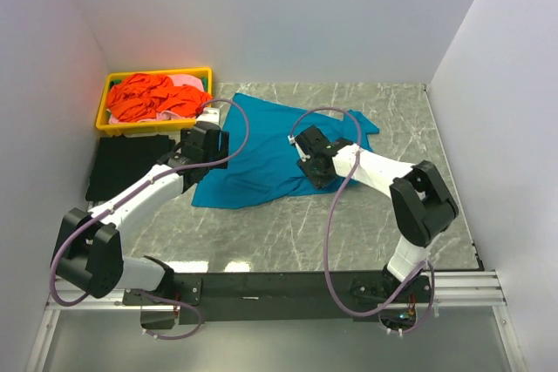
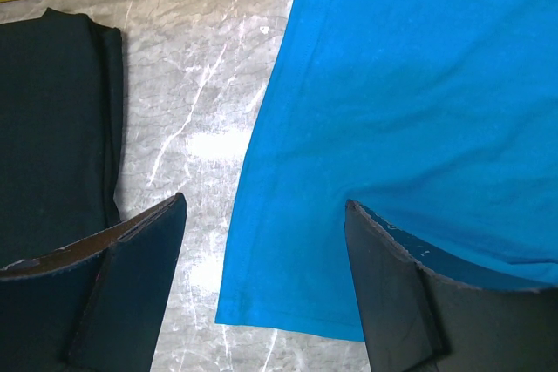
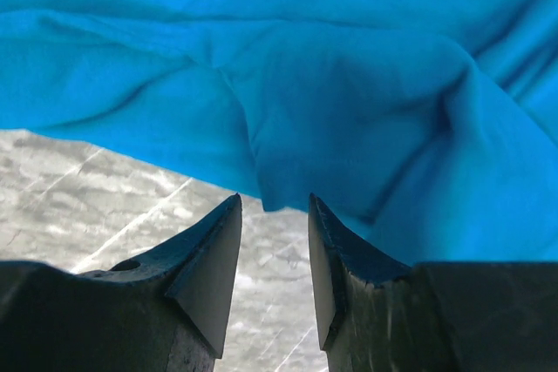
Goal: Fold and stack the t-shirts
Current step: Flatten the tshirt out
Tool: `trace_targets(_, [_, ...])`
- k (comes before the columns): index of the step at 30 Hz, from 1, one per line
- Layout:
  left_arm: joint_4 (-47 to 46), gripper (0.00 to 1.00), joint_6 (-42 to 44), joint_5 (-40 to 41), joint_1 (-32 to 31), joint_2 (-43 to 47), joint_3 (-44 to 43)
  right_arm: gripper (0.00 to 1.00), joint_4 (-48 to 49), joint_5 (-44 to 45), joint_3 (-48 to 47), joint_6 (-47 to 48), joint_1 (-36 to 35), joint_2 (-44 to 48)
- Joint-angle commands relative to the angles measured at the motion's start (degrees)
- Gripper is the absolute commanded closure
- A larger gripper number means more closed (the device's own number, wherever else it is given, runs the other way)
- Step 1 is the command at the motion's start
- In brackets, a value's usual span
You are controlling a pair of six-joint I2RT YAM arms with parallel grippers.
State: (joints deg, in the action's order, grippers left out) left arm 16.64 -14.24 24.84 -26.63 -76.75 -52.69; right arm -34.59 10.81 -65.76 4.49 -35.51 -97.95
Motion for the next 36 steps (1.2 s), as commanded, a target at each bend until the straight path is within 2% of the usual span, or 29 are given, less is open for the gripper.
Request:
trace_targets(1, [-1.0, 0.21, 0.5, 0.2, 0.2, -0.3, -0.7, 0.56, 1.4, -1.1, -3.2, 2.4, -0.5, -2.0])
trace_targets(7, [-0.8, 0.21, 0.5, 0.2, 0.2, -0.7, -0.9, 0.58, 0.7, 0.2, -4.1, 3.0, -0.4, -4.9])
trace_targets(11, [-0.8, 0.21, 0.6, -0.1, 0.2, -0.9, -0.9, 0.65, -0.1, 0.9, -3.9, 3.2, -0.4, -5.3])
trace_targets(14, [-0.7, 0.21, 0.5, -0.2, 0.2, -1.2, -1.0, 0.81, -0.9, 0.5, -3.4, 3.0, -0.4, -4.5])
trace_targets(15, [-0.7, 0.22, 0.5, -0.2, 0.3, -1.3, -1.1, 0.9, -1.2, 0.3, -3.3, 2.6, -0.5, -4.2])
trace_targets(18, [-0.6, 0.21, 0.6, -0.3, 0.3, -1.3, -1.0, 1.0, -3.1, -0.6, -2.8, 1.6, -0.9, -1.9])
trace_targets(28, [0.1, 0.21, 0.5, -0.6, 0.3, -1.6, -1.4, 1.0, -17.2, -7.5, 3.2, -7.5, -4.7, 9.4])
trace_targets(31, [0.2, 0.21, 0.5, -0.9, 0.3, -1.6, -1.5, 1.0, -17.5, -10.4, 5.9, -10.9, -6.4, 12.8])
trace_targets(34, [0.4, 0.21, 0.6, -0.8, 0.3, -1.7, -1.4, 1.0, -18.4, -17.9, 5.7, -14.0, -7.8, 14.6])
trace_targets(36, [0.5, 0.21, 0.6, -0.9, 0.3, -1.9, -1.5, 1.0, -20.3, -16.6, 5.5, -16.4, -8.6, 14.3])
